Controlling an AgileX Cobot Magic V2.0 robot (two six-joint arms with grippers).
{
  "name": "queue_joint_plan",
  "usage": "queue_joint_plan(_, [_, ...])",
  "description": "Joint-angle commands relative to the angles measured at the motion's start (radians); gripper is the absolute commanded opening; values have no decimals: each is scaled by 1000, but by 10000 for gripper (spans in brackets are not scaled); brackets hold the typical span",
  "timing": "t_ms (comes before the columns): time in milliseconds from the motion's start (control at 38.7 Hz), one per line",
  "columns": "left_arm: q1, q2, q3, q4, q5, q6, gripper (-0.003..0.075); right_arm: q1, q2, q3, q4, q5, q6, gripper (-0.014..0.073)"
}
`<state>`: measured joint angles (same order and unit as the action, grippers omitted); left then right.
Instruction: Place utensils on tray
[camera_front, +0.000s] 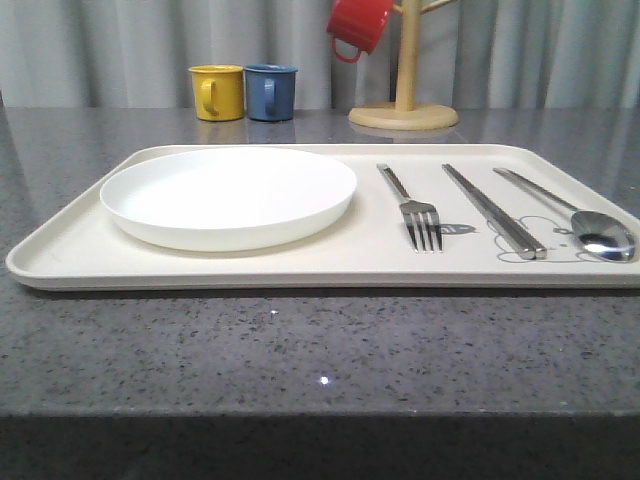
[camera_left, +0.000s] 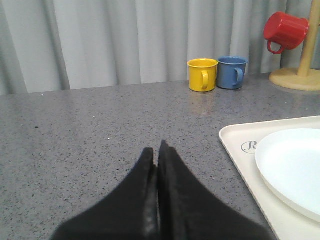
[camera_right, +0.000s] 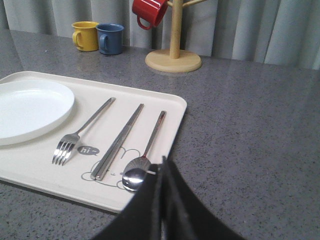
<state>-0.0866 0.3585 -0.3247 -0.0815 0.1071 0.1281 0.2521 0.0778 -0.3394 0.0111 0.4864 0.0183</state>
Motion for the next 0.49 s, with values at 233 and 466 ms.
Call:
queue_joint_plan(233, [15, -169, 120, 19, -43, -9, -18, 1, 12, -24, -11, -79, -12, -69])
queue_joint_plan(466, [67, -385, 289, 75, 11, -98, -18, 1, 12, -24, -11, -79, -12, -69])
